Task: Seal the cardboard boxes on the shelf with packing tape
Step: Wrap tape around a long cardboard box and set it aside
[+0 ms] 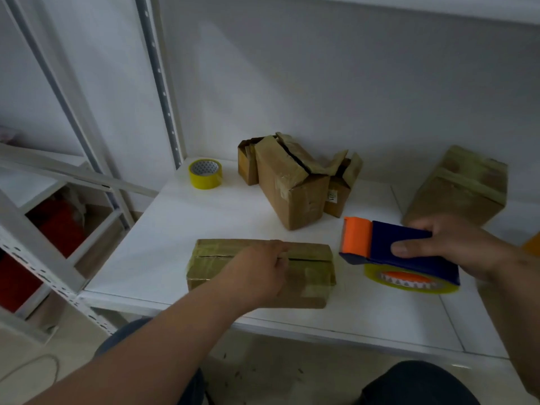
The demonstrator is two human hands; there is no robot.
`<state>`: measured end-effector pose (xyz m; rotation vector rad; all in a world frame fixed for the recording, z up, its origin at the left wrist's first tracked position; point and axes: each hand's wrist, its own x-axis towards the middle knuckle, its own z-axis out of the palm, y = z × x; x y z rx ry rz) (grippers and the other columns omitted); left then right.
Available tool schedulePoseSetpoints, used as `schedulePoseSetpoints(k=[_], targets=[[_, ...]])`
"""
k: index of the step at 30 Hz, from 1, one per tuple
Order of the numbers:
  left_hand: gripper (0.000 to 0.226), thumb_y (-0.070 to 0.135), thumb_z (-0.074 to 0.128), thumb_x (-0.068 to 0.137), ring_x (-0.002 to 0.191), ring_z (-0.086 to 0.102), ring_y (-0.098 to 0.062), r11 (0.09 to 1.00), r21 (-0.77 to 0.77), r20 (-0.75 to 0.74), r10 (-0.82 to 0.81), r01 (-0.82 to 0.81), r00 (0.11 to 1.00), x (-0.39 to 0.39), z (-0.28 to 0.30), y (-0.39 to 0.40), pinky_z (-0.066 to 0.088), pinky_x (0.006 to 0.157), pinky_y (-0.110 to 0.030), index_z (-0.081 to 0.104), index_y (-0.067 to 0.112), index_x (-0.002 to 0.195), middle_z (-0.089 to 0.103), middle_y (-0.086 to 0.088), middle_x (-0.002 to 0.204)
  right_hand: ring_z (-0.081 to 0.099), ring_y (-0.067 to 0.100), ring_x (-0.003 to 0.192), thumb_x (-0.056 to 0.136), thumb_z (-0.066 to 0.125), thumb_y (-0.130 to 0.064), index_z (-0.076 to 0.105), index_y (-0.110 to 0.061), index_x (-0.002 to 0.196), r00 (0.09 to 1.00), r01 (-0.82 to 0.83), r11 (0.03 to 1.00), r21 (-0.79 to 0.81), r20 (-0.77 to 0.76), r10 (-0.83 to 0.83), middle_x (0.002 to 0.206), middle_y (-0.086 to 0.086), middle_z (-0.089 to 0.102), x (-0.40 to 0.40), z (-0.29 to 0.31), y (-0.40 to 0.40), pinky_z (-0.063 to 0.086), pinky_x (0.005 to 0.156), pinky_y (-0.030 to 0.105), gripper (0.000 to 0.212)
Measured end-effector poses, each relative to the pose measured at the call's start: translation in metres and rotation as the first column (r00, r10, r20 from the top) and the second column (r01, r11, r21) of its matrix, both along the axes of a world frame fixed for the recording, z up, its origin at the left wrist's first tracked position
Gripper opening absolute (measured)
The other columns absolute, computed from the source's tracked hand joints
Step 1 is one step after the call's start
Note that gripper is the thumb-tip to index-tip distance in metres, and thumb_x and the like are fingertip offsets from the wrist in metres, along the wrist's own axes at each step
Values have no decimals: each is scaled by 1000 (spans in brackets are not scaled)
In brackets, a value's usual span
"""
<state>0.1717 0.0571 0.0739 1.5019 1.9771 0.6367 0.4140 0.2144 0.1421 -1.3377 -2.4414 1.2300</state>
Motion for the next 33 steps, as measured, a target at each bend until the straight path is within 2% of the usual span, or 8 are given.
schedulePoseSetpoints(k=[4,9,12,16,22,25,29,33], targets=[[33,36,54,93,84,62,-15,996,-76,4,-53,53,999,16,-2,1,51,69,-27,55,24,123,63,6,92,71,25,66,13,77,-81,73,-15,70,998,9,1000,-2,-68,-9,73,9,74,8,-5,-5,51,66,34,87],[70,72,61,73,114,51,-21,997,-80,-431,-44,10,901,35,-20,9,42,97,-39,39,28,122,54,3,124,71,24,68,12,79,-78,74,-18,71,988,10,999,-36,-152,-15,76,9,75,11,-9,-8,52,68,35,84],[81,84,53,68,121,48,-23,994,-104,-535,-20,-42,844,42,-32,18,37,101,-43,39,27,124,53,2,129,72,20,68,11,79,-78,74,-17,75,984,5,999,-48,-176,-14,76,6,75,11,-11,-11,53,64,29,89],[54,71,43,86,123,45,-24,993,-101,-531,2,-65,847,45,-37,24,35,101,-46,46,28,119,54,1,126,72,22,73,13,77,-81,73,-14,84,986,-8,999,-40,-166,1,79,4,75,12,-14,-11,53,68,32,97],[17,47,37,98,111,49,-23,992,-127,-313,-34,-6,949,36,-28,24,34,102,-50,50,36,96,52,4,106,71,31,77,16,77,-80,72,-9,86,985,13,999,-50,-174,-21,80,9,75,18,-17,-5,54,74,41,100],[20,40,43,93,97,58,-28,993,-117,34,30,-25,999,29,-21,28,44,97,-50,52,34,77,57,2,90,71,32,76,18,76,-82,72,-6,90,982,29,999,-46,-187,-37,81,10,75,22,-17,-4,54,76,43,104],[16,32,48,99,93,61,-23,997,-67,276,46,-29,960,14,-12,26,48,82,-33,58,27,87,64,-6,94,72,33,78,20,77,-81,71,-8,96,972,62,996,-61,-222,-74,84,11,75,28,-18,-5,55,78,45,106],[22,37,52,97,107,61,-31,991,-36,546,130,-132,828,9,-16,18,46,100,-49,66,32,81,66,-7,97,72,33,82,22,82,-75,72,-9,99,948,106,988,-111,-287,-134,89,12,75,33,-23,-4,55,81,49,102]])
